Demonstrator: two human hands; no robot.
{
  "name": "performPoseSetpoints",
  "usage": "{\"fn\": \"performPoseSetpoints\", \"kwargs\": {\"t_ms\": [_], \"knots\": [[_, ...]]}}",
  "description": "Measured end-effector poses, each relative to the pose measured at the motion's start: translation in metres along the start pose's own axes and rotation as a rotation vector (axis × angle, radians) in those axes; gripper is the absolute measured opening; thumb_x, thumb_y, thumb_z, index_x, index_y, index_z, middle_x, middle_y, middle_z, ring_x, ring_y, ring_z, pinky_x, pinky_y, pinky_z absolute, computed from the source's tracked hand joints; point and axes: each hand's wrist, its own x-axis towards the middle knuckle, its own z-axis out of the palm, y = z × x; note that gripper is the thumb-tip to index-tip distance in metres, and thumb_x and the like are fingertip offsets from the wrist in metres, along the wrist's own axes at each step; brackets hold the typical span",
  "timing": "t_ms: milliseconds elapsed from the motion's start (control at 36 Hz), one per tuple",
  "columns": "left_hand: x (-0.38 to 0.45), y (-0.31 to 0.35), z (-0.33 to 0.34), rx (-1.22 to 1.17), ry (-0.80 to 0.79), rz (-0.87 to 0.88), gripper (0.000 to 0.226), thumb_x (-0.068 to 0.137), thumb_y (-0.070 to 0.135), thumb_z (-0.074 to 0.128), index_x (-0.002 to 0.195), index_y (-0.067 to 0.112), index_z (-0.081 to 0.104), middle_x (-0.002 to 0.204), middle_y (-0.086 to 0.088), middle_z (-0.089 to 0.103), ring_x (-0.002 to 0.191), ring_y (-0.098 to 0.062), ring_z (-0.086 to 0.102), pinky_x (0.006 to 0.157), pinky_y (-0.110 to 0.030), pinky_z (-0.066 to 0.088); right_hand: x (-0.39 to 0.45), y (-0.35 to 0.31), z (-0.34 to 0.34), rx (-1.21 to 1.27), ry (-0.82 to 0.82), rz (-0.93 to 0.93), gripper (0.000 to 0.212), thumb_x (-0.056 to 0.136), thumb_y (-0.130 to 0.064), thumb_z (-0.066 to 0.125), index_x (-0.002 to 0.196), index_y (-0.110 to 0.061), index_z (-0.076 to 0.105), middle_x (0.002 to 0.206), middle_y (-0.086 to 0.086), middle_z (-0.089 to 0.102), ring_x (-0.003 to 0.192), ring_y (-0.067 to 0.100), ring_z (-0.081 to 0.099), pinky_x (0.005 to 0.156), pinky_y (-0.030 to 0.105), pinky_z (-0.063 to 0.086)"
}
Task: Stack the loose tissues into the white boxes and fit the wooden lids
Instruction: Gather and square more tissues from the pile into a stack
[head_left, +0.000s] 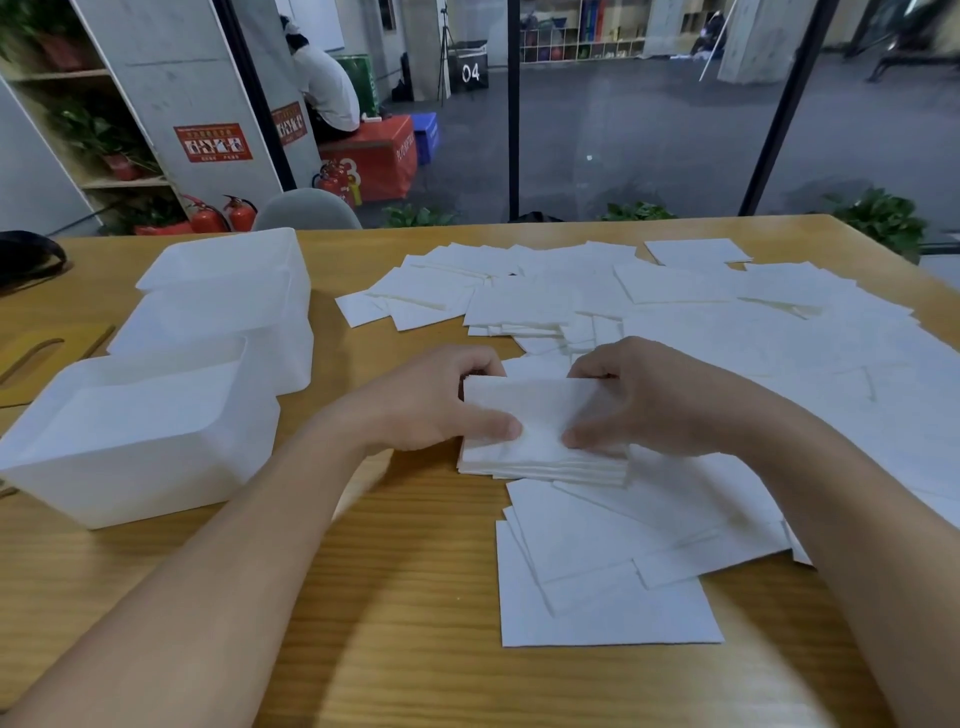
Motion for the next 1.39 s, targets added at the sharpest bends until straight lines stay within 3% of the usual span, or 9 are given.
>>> {"fn": "performPoseSetpoints", "kwargs": {"t_ms": [111,250,417,583,750,1000,1111,1194,1389], "knots": [[-0.006,0.005,0.0,-0.179,0.003,0.058,0.031,0.089,0.034,0.093,0.104,0.023,0.069,0.102,-0.007,0.07,0.084,-0.014,0.063,0.074,-0.036,0.05,-0.003,-0.005,-0.003,0.08,-0.017,-0.003,0.025,0.079,-0.044,0.092,0.083,-0.029,0.071,0.082,-0.011,0.071,0.066,0.008,0.064,0.063,0.034,0.049],[-0.019,0.005,0.017,-0.558,0.134,0.083,0.027,0.095,0.026,0.087,0.12,0.023,0.076,0.114,-0.001,0.079,0.106,-0.018,0.076,0.087,-0.03,0.059,-0.019,-0.01,-0.004,0.411,0.129,-0.047,0.022,0.082,-0.027,0.096,0.089,-0.024,0.075,0.083,-0.005,0.075,0.067,0.009,0.071,0.053,0.026,0.053],[-0.039,0.021,0.047,-0.907,0.305,0.102,0.025,0.099,0.022,0.08,0.124,0.026,0.079,0.132,-0.009,0.077,0.126,-0.031,0.072,0.11,-0.049,0.058,-0.047,-0.018,0.018,0.949,0.292,-0.052,0.026,0.096,-0.01,0.082,0.121,-0.015,0.078,0.112,0.011,0.082,0.102,0.034,0.08,0.085,0.052,0.066],[-0.062,0.033,0.071,-0.829,0.445,0.077,0.039,0.097,0.018,0.079,0.13,0.037,0.069,0.12,-0.009,0.078,0.112,-0.033,0.076,0.098,-0.054,0.063,-0.073,-0.027,0.048,0.944,0.366,0.035,0.026,0.097,-0.022,0.079,0.122,-0.028,0.072,0.112,0.0,0.08,0.1,0.025,0.08,0.083,0.049,0.068],[-0.073,0.033,0.086,-0.667,0.52,0.021,0.074,0.089,0.005,0.073,0.137,0.057,0.052,0.132,0.02,0.06,0.096,-0.008,0.073,0.077,-0.021,0.057,-0.085,-0.034,0.059,0.867,0.423,0.005,0.034,0.094,-0.019,0.075,0.121,-0.039,0.066,0.098,-0.007,0.072,0.08,0.011,0.069,0.062,0.027,0.055],[-0.069,0.043,0.091,-0.682,0.525,0.027,0.089,0.087,0.005,0.068,0.152,0.059,0.038,0.099,0.049,0.061,0.082,0.014,0.065,0.068,-0.009,0.053,-0.083,-0.048,0.061,0.924,0.536,0.001,0.039,0.094,-0.011,0.072,0.127,-0.03,0.063,0.109,-0.004,0.069,0.078,-0.003,0.066,0.062,0.014,0.052],[-0.072,0.041,0.086,-0.752,0.593,0.018,0.087,0.08,0.013,0.071,0.148,0.06,0.045,0.121,0.007,0.071,0.096,-0.015,0.069,0.085,-0.03,0.06,-0.087,-0.045,0.062,0.9,0.571,-0.017,0.038,0.091,-0.043,0.073,0.127,-0.036,0.063,0.115,-0.017,0.068,0.078,-0.007,0.057,0.068,0.01,0.049],[-0.073,0.042,0.088,-0.713,0.574,0.05,0.087,0.08,0.01,0.072,0.146,0.061,0.048,0.124,-0.001,0.068,0.096,-0.021,0.073,0.083,-0.032,0.064,-0.081,-0.046,0.066,0.894,0.598,0.03,0.032,0.097,-0.063,0.068,0.12,-0.041,0.065,0.11,-0.023,0.067,0.077,-0.008,0.056,0.068,0.006,0.045],[-0.073,0.046,0.089,-0.673,0.585,0.082,0.091,0.079,0.007,0.07,0.151,0.055,0.044,0.132,-0.002,0.061,0.08,-0.008,0.068,0.069,-0.024,0.059,-0.06,-0.044,0.067,0.949,0.671,0.131,0.012,0.105,-0.042,0.061,0.109,-0.037,0.071,0.098,-0.028,0.068,0.079,-0.006,0.059,0.076,0.029,0.044]]}}
